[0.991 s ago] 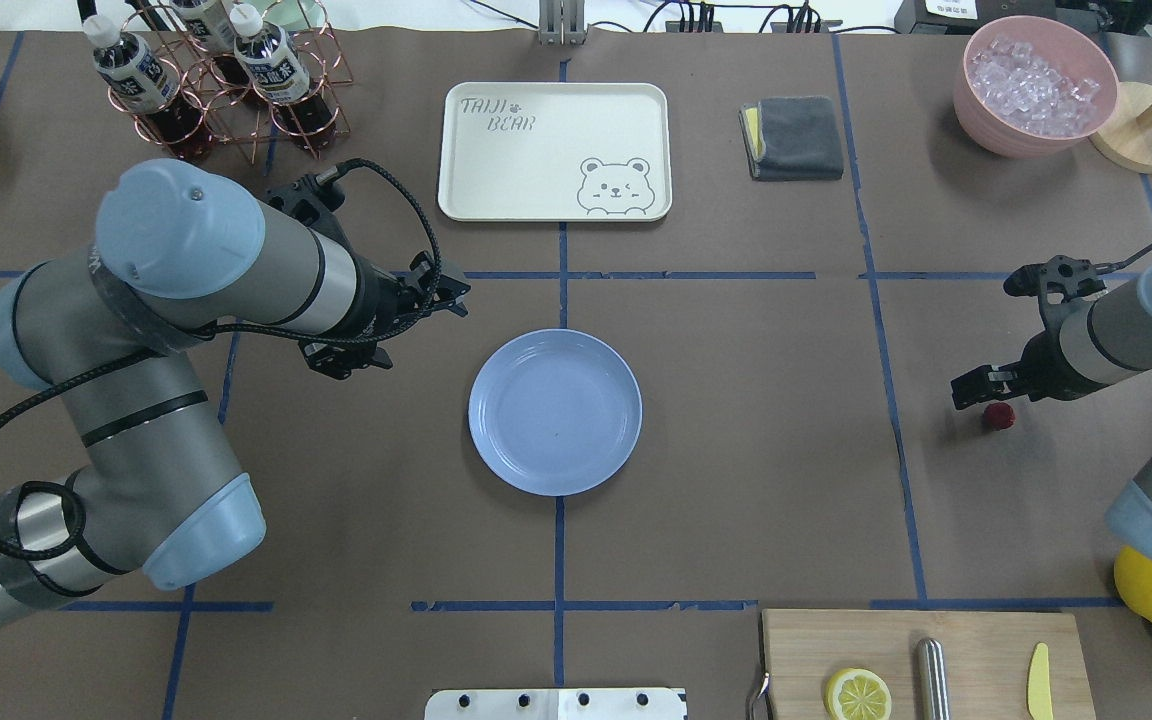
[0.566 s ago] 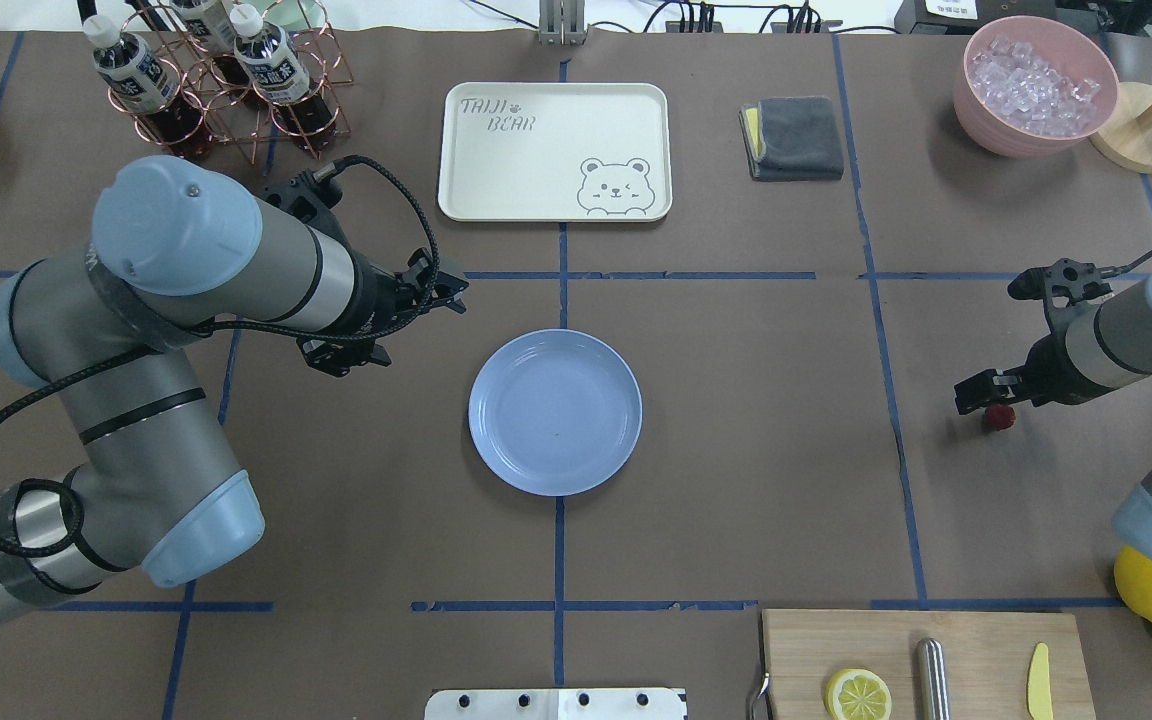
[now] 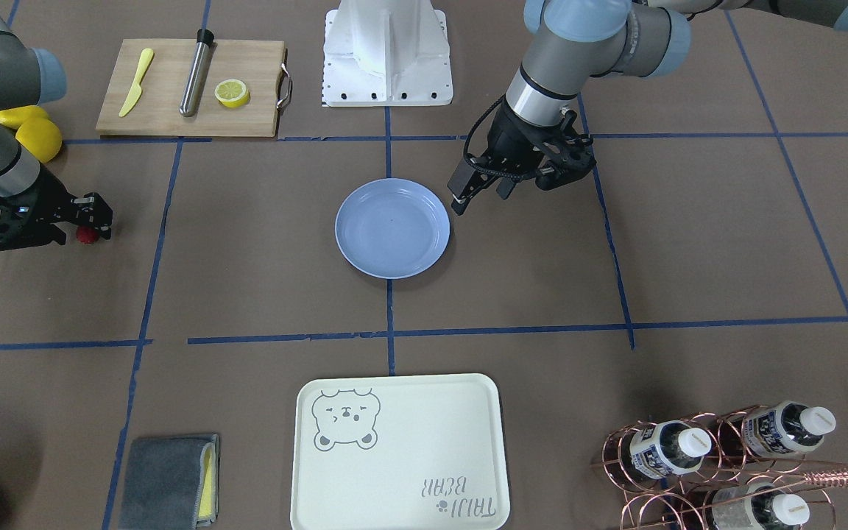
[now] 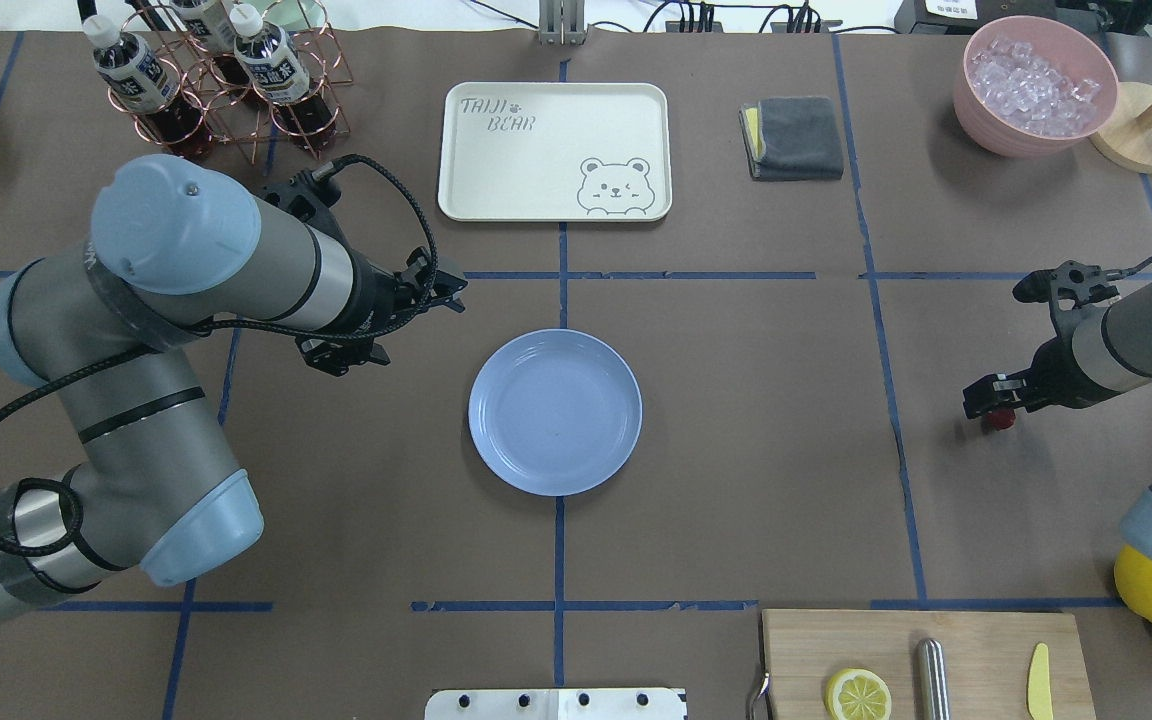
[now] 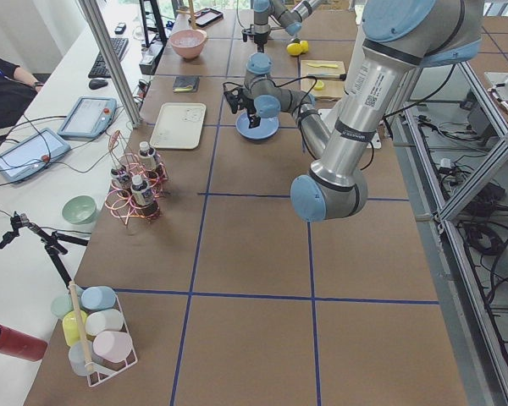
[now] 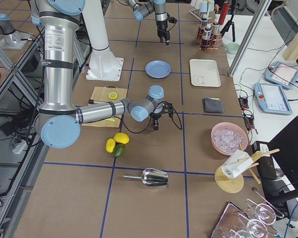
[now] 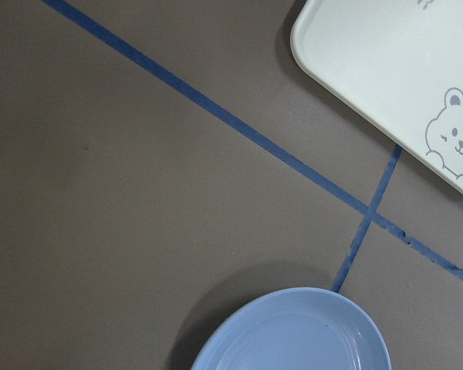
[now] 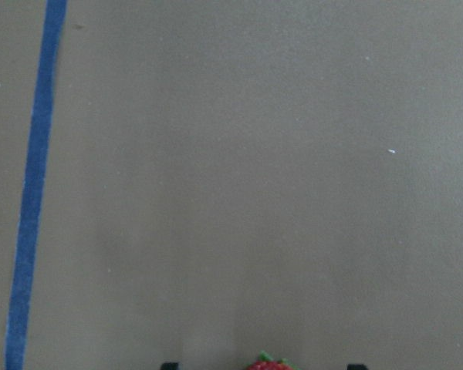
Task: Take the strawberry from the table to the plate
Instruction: 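Lower the right gripper onto the red strawberry and close it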
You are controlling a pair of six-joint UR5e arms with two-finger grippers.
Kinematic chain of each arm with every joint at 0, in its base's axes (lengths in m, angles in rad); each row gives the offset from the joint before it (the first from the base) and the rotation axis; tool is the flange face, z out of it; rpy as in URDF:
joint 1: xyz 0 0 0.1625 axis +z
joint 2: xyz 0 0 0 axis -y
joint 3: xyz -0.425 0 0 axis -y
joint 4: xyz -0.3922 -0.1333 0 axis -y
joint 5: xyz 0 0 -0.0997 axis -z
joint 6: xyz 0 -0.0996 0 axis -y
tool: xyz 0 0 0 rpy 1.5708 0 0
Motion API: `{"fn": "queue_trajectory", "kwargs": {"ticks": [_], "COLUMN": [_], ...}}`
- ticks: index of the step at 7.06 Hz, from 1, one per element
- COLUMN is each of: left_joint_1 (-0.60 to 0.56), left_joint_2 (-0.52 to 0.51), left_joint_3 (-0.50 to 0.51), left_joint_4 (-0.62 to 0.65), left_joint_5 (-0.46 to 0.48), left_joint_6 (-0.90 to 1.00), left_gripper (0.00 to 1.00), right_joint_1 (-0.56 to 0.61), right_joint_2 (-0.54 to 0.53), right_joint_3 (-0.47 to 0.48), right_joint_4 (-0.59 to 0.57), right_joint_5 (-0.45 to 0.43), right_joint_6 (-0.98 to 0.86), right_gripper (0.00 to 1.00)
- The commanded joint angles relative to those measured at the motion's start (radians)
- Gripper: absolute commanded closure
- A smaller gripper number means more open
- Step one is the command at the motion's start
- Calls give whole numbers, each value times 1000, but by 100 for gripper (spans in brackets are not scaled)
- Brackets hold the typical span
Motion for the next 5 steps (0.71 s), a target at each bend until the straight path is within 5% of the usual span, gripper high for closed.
{"fn": "queue_trajectory", "kwargs": {"ticks": [1, 2, 4, 5], "left_joint_1": [-1, 1, -2, -29], "left_joint_2": [0, 0, 2, 3], "left_joint_3": [0, 0, -12, -15], "left_joint_4": [0, 0, 0, 2], "left_joint_5": [0, 0, 0, -2], "left_joint_6": [0, 0, 1, 5], "left_gripper": [0, 0, 0, 0], "right_joint_1": [0, 2, 18, 46], "right_joint_2": [1, 0, -3, 20], "right_joint_3": [7, 9, 108, 216], "right_joint_4": [0, 1, -32, -184], "right_joint_5": [-1, -3, 9, 56], "right_joint_6": [0, 0, 0, 0], "right_gripper": [69, 95, 100, 100]}}
